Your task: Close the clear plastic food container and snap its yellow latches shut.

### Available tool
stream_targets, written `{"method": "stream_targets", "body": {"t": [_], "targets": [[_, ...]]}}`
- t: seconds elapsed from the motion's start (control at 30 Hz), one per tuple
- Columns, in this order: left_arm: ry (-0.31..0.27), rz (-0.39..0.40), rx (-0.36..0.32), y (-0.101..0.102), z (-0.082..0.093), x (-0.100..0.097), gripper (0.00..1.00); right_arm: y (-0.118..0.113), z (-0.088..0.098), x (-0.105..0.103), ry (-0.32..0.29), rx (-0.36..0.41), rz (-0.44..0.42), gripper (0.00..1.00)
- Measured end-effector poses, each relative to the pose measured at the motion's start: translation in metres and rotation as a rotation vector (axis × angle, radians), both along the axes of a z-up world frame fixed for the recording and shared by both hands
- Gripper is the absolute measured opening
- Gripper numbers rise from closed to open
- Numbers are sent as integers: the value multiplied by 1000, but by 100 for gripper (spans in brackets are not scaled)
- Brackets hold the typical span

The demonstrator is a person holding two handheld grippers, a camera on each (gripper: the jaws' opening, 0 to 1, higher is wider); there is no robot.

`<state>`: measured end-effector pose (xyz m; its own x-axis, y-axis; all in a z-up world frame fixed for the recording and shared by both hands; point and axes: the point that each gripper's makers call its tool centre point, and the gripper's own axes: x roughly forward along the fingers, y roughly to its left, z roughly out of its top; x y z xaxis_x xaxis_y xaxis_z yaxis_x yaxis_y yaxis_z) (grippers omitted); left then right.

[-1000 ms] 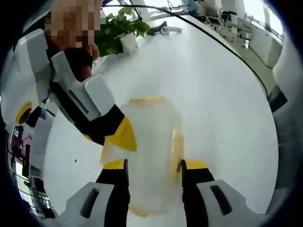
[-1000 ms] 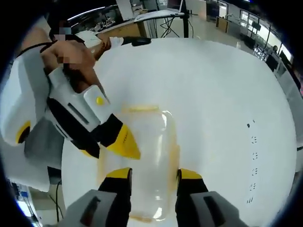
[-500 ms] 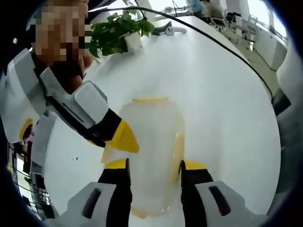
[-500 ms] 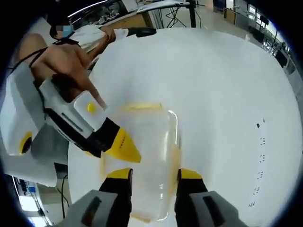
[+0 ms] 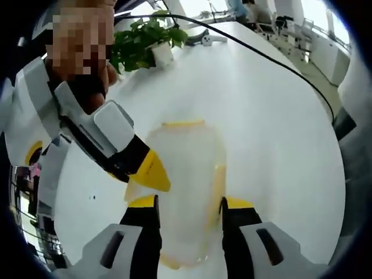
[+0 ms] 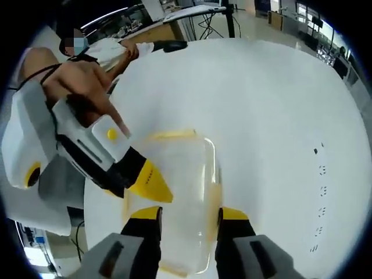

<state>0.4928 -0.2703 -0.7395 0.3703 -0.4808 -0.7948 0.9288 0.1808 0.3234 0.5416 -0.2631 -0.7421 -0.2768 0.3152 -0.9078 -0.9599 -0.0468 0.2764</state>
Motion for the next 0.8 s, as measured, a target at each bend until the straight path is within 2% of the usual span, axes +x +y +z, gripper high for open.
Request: {"method": "stream_targets", "body": {"t": [0.5, 0.8], "targets": [[-1, -8, -1, 0, 0, 1, 38, 1, 0, -1, -10, 7, -14, 36], [29, -17, -16, 1, 3, 1, 39, 3, 5, -1, -76, 22, -2, 36]]}}
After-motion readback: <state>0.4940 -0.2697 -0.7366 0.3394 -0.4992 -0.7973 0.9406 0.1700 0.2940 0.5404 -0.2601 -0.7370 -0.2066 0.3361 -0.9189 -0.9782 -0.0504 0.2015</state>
